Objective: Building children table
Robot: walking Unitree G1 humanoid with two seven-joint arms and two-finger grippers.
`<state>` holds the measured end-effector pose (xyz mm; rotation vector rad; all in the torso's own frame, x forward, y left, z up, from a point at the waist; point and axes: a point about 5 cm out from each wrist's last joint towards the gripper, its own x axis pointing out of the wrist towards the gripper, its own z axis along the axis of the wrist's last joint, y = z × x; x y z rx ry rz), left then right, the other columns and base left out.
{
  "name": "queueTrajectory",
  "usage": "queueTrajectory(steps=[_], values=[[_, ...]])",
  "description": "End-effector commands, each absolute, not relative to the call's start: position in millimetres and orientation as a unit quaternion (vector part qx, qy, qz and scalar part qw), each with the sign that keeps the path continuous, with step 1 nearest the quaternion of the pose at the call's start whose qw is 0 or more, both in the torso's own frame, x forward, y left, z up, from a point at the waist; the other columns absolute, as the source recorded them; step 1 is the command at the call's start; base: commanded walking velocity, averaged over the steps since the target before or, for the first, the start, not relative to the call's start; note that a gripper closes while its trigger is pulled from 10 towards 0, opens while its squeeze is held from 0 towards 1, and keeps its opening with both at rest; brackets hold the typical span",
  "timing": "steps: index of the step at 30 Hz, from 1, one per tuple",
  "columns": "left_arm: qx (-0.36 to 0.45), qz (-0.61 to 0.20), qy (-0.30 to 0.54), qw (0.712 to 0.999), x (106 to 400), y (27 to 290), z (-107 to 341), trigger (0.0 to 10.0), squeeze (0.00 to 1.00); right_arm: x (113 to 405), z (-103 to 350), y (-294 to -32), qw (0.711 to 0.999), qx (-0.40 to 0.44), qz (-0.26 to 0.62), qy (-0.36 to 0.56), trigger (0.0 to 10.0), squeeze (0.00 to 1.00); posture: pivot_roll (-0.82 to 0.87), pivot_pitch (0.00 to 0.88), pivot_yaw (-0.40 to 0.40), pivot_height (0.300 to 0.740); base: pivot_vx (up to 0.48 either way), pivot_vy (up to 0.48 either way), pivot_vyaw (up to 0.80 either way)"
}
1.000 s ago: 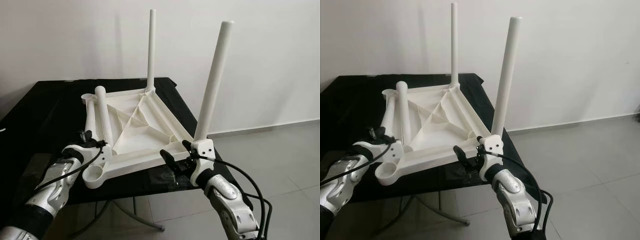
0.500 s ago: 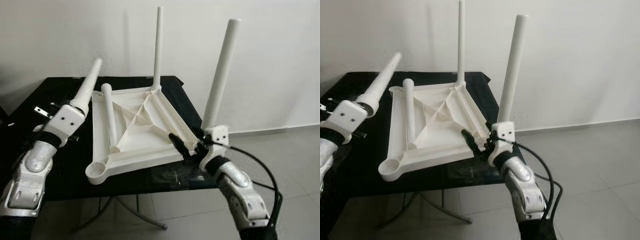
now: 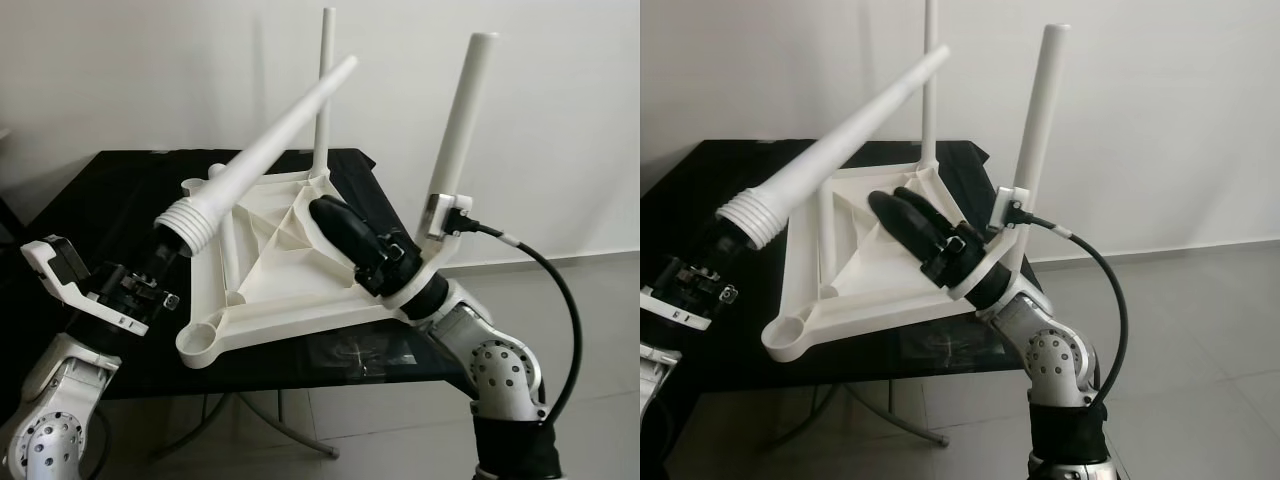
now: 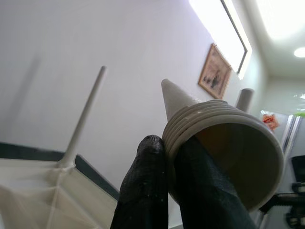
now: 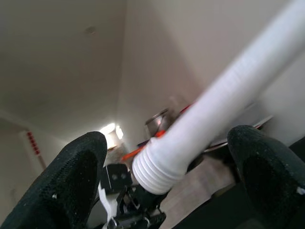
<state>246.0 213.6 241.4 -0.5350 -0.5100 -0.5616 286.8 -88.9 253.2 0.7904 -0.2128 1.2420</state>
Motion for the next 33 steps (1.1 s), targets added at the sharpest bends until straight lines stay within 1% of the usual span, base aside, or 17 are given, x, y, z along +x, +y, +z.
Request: queueTrajectory(steps=[1,2,3,5,7,8,10,11,13,15,16,18,21,27,28,29,33], values=[[-0.275,-0.305,-0.253,0.876,238.6,206.7,244.7,10.0,0.00,280.0,256.8,-84.0,0.719,0.355,0.591,-0.093,10.0,0.00,0.00,0.000,-0.060,0.740,0.000,0.000,0.00],[-0.295,-0.323,-0.256,0.862,233.4,201.7,243.7,10.0,0.00,278.6,257.9,-76.7,0.708,0.359,0.602,-0.085,10.0,0.00,0.00,0.000,-0.061,0.740,0.000,0.000,0.00],[-0.295,-0.323,-0.256,0.862,233.4,201.7,243.7,10.0,0.00,278.6,257.9,-76.7,0.708,0.359,0.602,-0.085,10.0,0.00,0.00,0.000,-0.061,0.740,0.000,0.000,0.00],[-0.327,-0.340,-0.260,0.843,226.8,197.7,243.4,10.0,0.00,279.2,260.7,-65.3,0.696,0.372,0.610,-0.073,10.0,0.00,0.00,0.000,-0.062,0.740,0.000,0.000,0.00],[-0.341,-0.351,-0.262,0.832,223.0,195.9,243.8,10.0,0.00,279.9,261.9,-61.0,0.690,0.378,0.613,-0.068,10.0,0.00,0.01,0.000,-0.070,0.740,0.000,0.000,0.00],[-0.341,-0.351,-0.262,0.832,223.0,195.9,243.8,10.0,0.00,279.9,261.9,-61.0,0.690,0.378,0.613,-0.068,10.0,0.00,0.01,0.000,-0.070,0.740,0.000,0.000,0.00],[-0.352,-0.386,-0.254,0.814,213.6,189.2,242.1,10.0,0.00,279.3,266.2,-54.9,0.670,0.395,0.625,-0.069,10.0,0.00,0.01,0.000,-0.073,0.740,0.000,0.000,0.00],[-0.352,-0.386,-0.254,0.814,213.6,189.2,242.1,10.0,0.00,279.3,266.2,-54.9,0.670,0.395,0.625,-0.069,10.0,0.00,0.01,0.000,-0.073,0.740,0.000,0.000,0.00],[-0.360,-0.419,-0.241,0.797,205.3,181.6,238.3,10.0,0.00,276.5,271.9,-50.2,0.646,0.408,0.641,-0.076,10.0,0.00,0.01,0.000,-0.072,0.740,0.000,0.000,0.00],[-0.361,-0.423,-0.240,0.796,204.5,180.7,237.7,10.0,0.00,276.1,272.5,-49.6,0.643,0.409,0.642,-0.077,10.0,0.00,0.01,0.000,-0.072,0.740,0.000,0.000,0.00],[-0.362,-0.435,-0.234,0.790,201.8,176.1,235.4,10.0,0.00,275.9,276.0,-47.2,0.636,0.414,0.646,-0.081,10.0,0.00,0.02,0.000,-0.076,0.740,0.000,0.000,0.00],[-0.362,-0.435,-0.234,0.790,201.8,176.1,235.4,10.0,0.00,275.9,276.0,-47.2,0.636,0.414,0.646,-0.081,10.0,0.00,0.02,0.000,-0.076,0.740,0.000,0.000,0.00],[-0.368,-0.469,-0.215,0.773,193.0,163.9,232.3,10.0,0.00,276.3,285.6,-41.6,0.620,0.421,0.656,-0.089,10.0,0.00,0.02,0.000,-0.080,0.740,0.000,0.000,0.00],[-0.371,-0.491,-0.202,0.762,188.0,157.4,229.8,10.0,0.00,273.2,292.2,-35.8,0.600,0.417,0.678,-0.084,10.0,0.00,0.01,0.000,-0.082,0.740,0.000,0.000,0.00],[-0.371,-0.493,-0.201,0.761,187.7,156.8,229.6,10.0,0.00,272.6,293.1,-35.2,0.597,0.417,0.680,-0.085,4.7,0.00,0.01,0.000,-0.083,0.740,0.000,0.000,0.00],[-0.370,-0.494,-0.199,0.761,187.4,156.2,228.9,10.0,0.00,272.2,293.9,-34.7,0.594,0.418,0.682,-0.085,0.0,0.00,0.01,0.000,-0.084,0.740,0.000,0.000,0.00],[-0.365,-0.498,-0.191,0.763,186.9,154.4,226.1,10.0,0.00,269.5,295.4,-34.1,0.589,0.412,0.691,-0.080,0.0,0.00,0.01,0.000,-0.085,0.740,0.000,0.000,0.00]])
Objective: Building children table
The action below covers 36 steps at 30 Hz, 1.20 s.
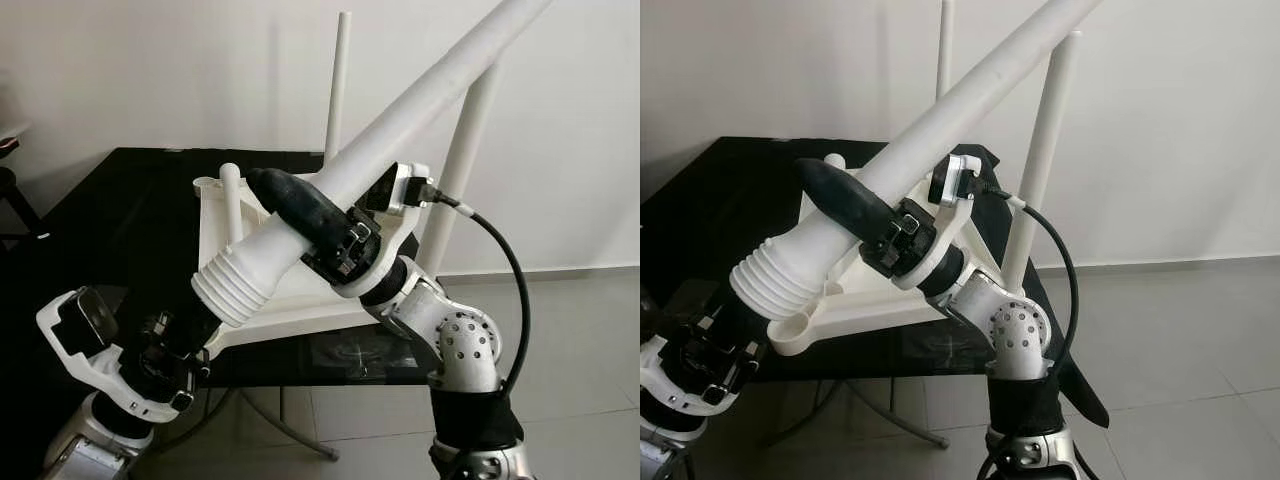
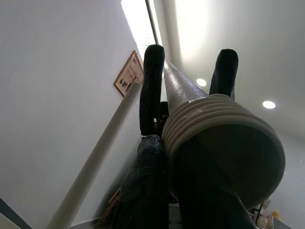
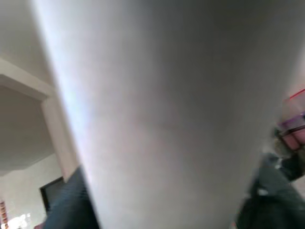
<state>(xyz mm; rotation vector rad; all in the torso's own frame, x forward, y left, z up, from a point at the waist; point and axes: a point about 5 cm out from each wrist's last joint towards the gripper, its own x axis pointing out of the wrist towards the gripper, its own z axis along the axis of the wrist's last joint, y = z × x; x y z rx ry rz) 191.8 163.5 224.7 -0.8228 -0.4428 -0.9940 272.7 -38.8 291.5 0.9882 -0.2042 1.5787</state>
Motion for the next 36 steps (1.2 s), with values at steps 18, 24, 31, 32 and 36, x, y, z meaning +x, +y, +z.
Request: queueTrajectory(steps=[18,24,31,32,36], values=[[-0.413,-0.398,-0.196,0.795,211.1,172.8,220.4,10.0,1.00,266.4,291.2,-40.4,0.617,0.378,0.686,-0.074,0.0,0.00,-0.02,0.000,-0.082,0.740,0.000,0.000,0.00],[-0.416,-0.360,-0.192,0.813,215.0,187.4,212.2,10.0,1.00,277.3,309.0,-42.0,0.650,0.368,0.655,-0.116,0.0,0.00,-0.02,0.000,-0.078,0.740,0.000,0.000,0.00],[-0.408,-0.323,-0.177,0.835,214.2,207.3,200.4,10.0,1.00,287.8,322.5,-49.0,0.670,0.370,0.627,-0.146,0.0,0.00,-0.01,0.000,-0.077,0.740,0.000,0.000,0.00],[-0.398,-0.299,-0.172,0.850,213.1,219.6,195.7,10.0,1.00,290.8,326.8,-52.7,0.679,0.363,0.619,-0.159,0.0,0.00,-0.01,0.000,-0.075,0.740,0.000,0.000,0.00],[-0.389,-0.275,-0.168,0.863,212.0,231.5,191.5,10.0,1.00,292.5,330.3,-55.3,0.684,0.356,0.613,-0.169,0.0,0.00,-0.01,0.000,-0.074,0.740,0.000,0.000,0.00]])
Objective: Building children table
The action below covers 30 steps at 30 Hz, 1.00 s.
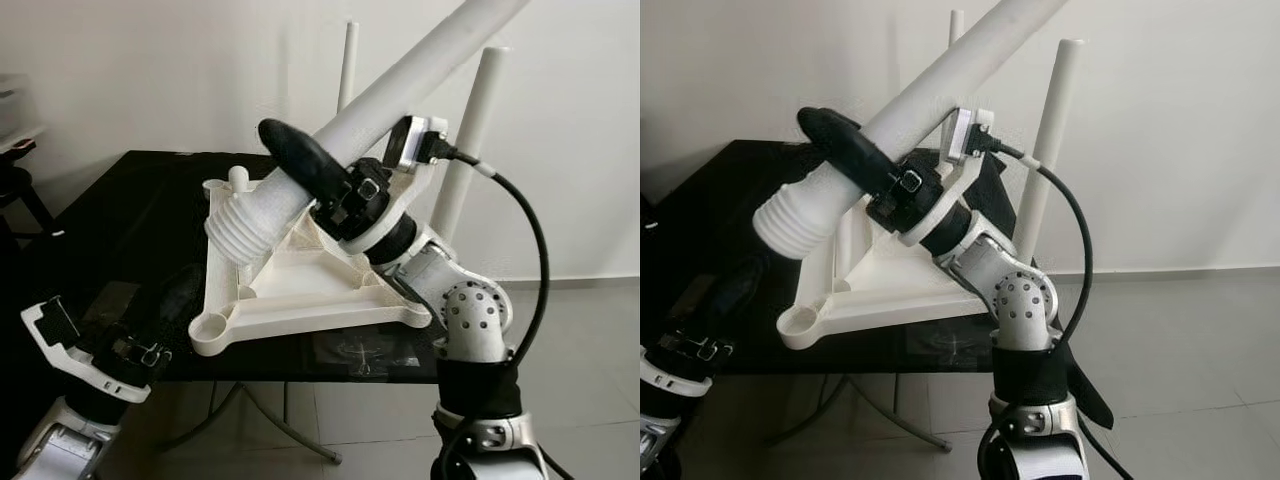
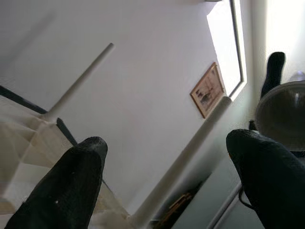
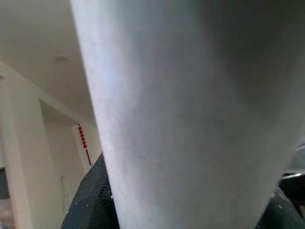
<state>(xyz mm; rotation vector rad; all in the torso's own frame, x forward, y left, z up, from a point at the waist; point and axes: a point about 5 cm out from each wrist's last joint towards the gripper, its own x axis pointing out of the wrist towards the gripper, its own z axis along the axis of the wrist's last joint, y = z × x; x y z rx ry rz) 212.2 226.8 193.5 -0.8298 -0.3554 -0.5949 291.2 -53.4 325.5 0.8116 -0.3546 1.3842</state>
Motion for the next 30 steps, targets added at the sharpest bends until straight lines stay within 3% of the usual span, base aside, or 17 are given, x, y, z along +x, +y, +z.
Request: queueTrajectory(steps=[1,4,6,7,8,13,14,15,16,17,23,25,27,29,30], values=[[-0.387,-0.268,-0.167,0.866,211.9,234.7,190.2,10.0,1.00,292.8,331.2,-55.9,0.685,0.356,0.612,-0.171,0.0,0.00,-0.01,0.000,-0.074,0.740,0.000,0.000,0.00],[-0.386,-0.263,-0.166,0.868,211.8,237.0,189.4,10.0,1.00,293.1,331.9,-56.3,0.686,0.356,0.611,-0.173,0.0,0.00,-0.01,0.000,-0.074,0.740,0.000,0.000,0.00],[-0.352,-0.222,-0.151,0.897,214.6,250.4,183.5,10.0,1.00,295.0,332.5,-58.3,0.699,0.343,0.602,-0.179,0.0,0.00,-0.01,0.000,-0.070,0.740,0.000,0.000,0.00],[-0.352,-0.222,-0.151,0.897,214.6,250.4,183.5,10.0,1.00,295.0,332.5,-58.3,0.699,0.343,0.602,-0.179,0.0,0.00,-0.01,0.000,-0.070,0.740,0.000,0.000,0.00],[-0.310,-0.171,-0.136,0.925,220.4,263.0,181.1,10.0,1.00,298.4,324.8,-57.9,0.731,0.307,0.585,-0.174,0.0,0.00,0.00,0.000,-0.072,0.740,0.000,0.000,0.00],[-0.265,-0.102,-0.130,0.950,229.3,276.7,182.9,10.0,1.00,301.5,310.1,-55.3,0.768,0.249,0.568,-0.162,0.0,0.00,0.00,0.000,-0.074,0.740,0.000,0.000,0.00],[-0.243,-0.062,-0.130,0.959,233.1,283.9,185.4,10.0,0.00,302.4,302.8,-53.9,0.780,0.232,0.560,-0.154,0.0,0.00,0.00,0.000,-0.076,0.740,0.000,0.000,0.00],[-0.212,-0.027,-0.132,0.968,235.8,289.3,188.4,10.0,0.00,303.0,295.9,-52.8,0.791,0.216,0.554,-0.145,4.0,0.00,0.00,0.000,-0.076,0.740,0.000,0.000,0.00],[-0.192,-0.006,-0.134,0.972,237.3,292.7,190.5,10.0,0.00,303.4,291.4,-52.1,0.798,0.206,0.549,-0.139,4.0,0.00,0.00,0.000,-0.076,0.740,0.000,0.000,0.00],[-0.164,0.008,-0.135,0.977,239.4,290.8,194.6,10.0,0.00,303.6,283.2,-51.3,0.812,0.173,0.542,-0.132,10.0,0.00,0.00,0.000,-0.078,0.740,0.000,0.000,0.00],[-0.117,0.019,-0.132,0.984,244.7,279.2,200.7,10.0,0.00,304.3,262.9,-50.7,0.840,0.104,0.522,-0.107,10.0,0.00,0.00,0.000,-0.078,0.740,0.000,0.000,0.00],[-0.061,0.005,-0.116,0.991,250.5,257.3,202.8,10.0,0.00,305.6,240.7,-54.2,0.866,0.058,0.491,-0.072,10.0,0.00,0.00,0.000,-0.080,0.740,0.000,0.480,0.00],[-0.061,0.005,-0.116,0.991,250.5,257.3,202.8,10.0,0.00,305.6,240.7,-54.2,0.866,0.058,0.491,-0.072,10.0,0.00,0.00,0.000,-0.080,0.740,0.000,0.480,0.00],[-0.037,-0.020,-0.109,0.993,254.0,233.4,198.8,10.0,0.00,304.4,222.3,-62.1,0.885,0.029,0.463,-0.050,10.0,0.00,-0.01,0.000,-0.074,0.740,0.000,0.480,0.00],[-0.037,-0.020,-0.109,0.993,254.0,233.4,198.8,10.0,0.00,304.4,222.3,-62.1,0.885,0.029,0.463,-0.050,10.0,0.00,-0.01,0.000,-0.074,0.740,0.000,0.480,0.00]])
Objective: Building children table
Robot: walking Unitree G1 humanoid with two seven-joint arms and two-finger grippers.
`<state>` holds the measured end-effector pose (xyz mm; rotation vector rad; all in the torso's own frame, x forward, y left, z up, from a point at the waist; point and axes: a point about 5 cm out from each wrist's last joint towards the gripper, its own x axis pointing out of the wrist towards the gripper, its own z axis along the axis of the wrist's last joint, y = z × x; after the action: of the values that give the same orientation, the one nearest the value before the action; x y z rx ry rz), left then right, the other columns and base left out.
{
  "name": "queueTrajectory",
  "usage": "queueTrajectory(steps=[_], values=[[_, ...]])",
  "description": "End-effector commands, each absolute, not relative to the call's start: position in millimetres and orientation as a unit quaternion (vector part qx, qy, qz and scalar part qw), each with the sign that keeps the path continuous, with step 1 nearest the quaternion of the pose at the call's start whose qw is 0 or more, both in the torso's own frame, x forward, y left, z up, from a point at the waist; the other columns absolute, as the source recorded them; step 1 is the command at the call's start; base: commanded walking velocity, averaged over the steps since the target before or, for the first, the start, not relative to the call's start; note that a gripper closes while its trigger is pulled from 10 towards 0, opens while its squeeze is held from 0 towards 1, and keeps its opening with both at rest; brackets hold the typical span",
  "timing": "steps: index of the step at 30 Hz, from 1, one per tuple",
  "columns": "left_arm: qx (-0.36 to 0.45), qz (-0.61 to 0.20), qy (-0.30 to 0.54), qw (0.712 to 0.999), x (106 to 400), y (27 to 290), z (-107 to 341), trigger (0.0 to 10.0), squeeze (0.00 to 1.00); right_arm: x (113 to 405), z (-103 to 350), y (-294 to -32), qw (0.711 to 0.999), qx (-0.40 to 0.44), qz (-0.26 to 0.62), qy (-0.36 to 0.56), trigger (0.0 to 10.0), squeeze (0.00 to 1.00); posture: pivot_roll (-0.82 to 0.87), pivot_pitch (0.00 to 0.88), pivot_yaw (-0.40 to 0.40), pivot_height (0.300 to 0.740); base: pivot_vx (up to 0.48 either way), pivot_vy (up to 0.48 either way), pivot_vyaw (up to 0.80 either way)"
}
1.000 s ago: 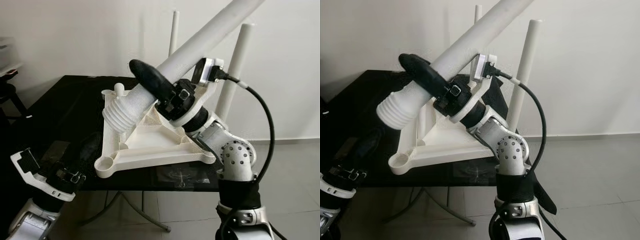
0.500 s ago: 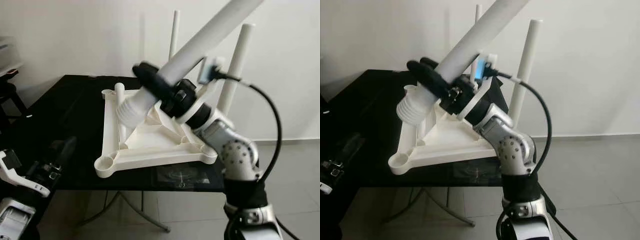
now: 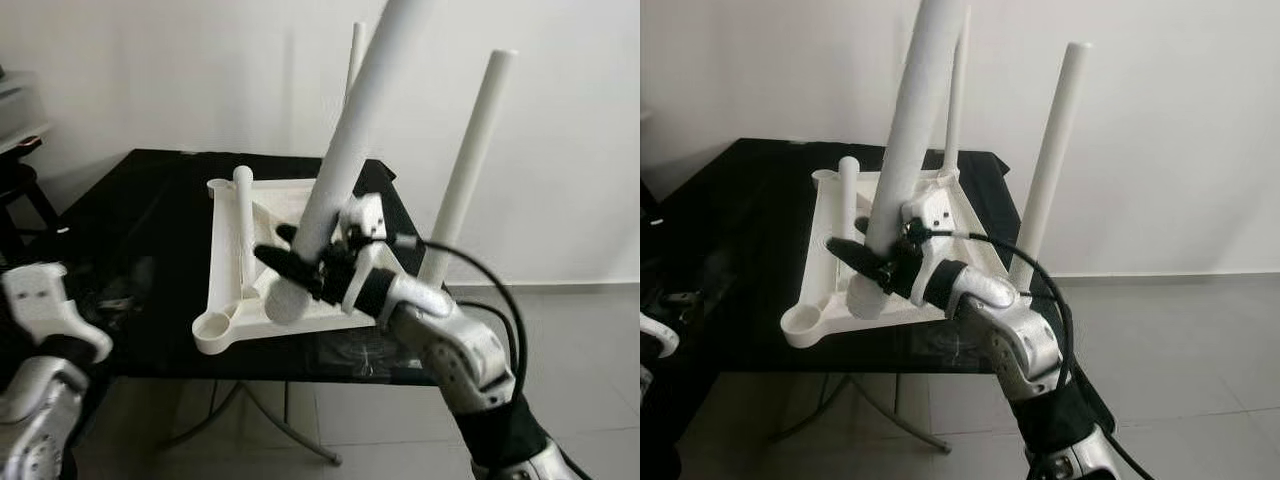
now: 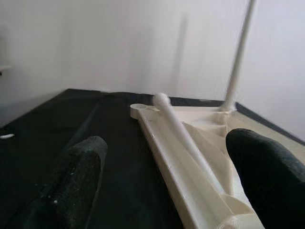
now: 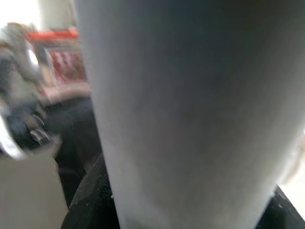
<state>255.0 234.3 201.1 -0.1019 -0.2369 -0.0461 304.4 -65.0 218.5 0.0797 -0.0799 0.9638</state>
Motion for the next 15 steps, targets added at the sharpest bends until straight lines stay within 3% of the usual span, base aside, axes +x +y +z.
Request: queueTrajectory(steps=[1,10,15], values=[[-0.036,-0.034,-0.101,0.994,255.7,219.6,192.2,10.0,0.00,302.8,212.6,-67.9,0.894,0.017,0.447,-0.038,10.0,0.00,-0.01,0.000,-0.071,0.740,0.000,0.480,0.00],[-0.043,-0.052,-0.081,0.994,258.4,191.9,174.5,10.0,0.00,298.1,196.2,-78.9,0.907,0.004,0.420,-0.022,10.0,0.00,-0.02,0.000,-0.063,0.740,0.000,0.480,0.00],[-0.022,-0.052,-0.076,0.995,258.7,168.8,165.3,10.0,0.00,294.6,193.1,-81.2,0.910,0.007,0.414,-0.033,10.0,0.00,-0.02,0.000,-0.060,0.740,0.000,0.000,0.00]])
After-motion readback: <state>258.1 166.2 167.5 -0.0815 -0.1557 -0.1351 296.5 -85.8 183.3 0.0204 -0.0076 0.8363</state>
